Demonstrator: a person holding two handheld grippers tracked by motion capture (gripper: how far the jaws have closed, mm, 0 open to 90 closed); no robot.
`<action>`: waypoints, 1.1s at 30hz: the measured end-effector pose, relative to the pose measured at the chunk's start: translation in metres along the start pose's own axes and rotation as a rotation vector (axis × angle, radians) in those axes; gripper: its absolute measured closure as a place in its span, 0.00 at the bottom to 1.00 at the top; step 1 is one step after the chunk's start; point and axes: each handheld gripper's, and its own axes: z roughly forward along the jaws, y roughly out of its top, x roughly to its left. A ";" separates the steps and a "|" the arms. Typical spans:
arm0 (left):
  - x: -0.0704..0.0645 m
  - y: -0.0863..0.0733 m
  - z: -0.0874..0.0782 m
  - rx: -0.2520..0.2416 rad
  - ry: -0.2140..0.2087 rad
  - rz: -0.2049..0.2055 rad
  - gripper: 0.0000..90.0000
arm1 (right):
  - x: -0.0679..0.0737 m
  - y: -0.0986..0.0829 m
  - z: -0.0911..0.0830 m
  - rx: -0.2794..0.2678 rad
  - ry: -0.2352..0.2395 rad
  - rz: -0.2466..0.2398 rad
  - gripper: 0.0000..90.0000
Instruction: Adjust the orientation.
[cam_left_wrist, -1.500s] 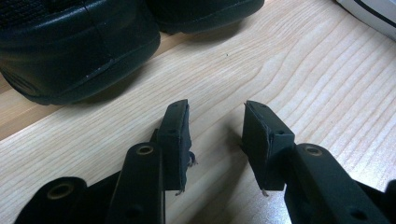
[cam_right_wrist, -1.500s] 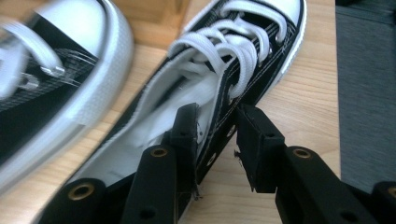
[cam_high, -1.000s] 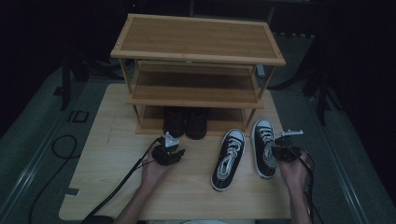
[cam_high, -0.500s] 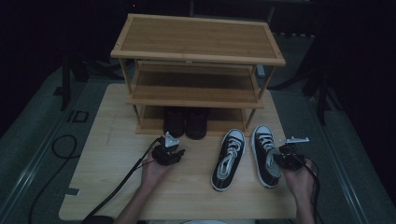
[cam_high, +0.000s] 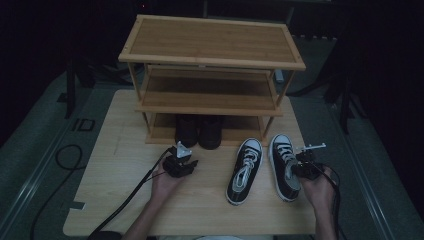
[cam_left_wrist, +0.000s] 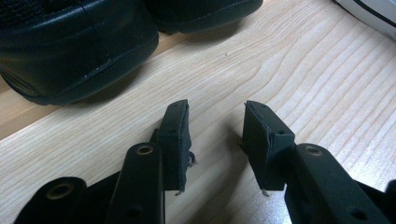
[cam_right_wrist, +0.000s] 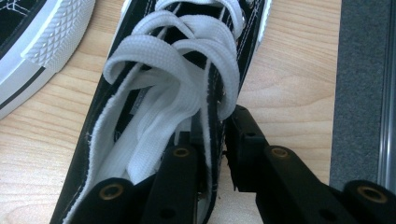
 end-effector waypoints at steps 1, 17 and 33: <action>0.000 0.000 0.000 0.000 0.000 0.000 0.68 | 0.000 0.000 0.000 0.000 -0.004 -0.001 0.95; 0.000 0.000 0.000 0.000 -0.001 0.000 0.68 | -0.006 -0.005 -0.013 -0.014 0.021 -0.016 0.98; 0.000 0.000 0.000 0.000 -0.002 -0.001 0.67 | -0.011 0.002 -0.038 -0.070 0.060 -0.027 0.98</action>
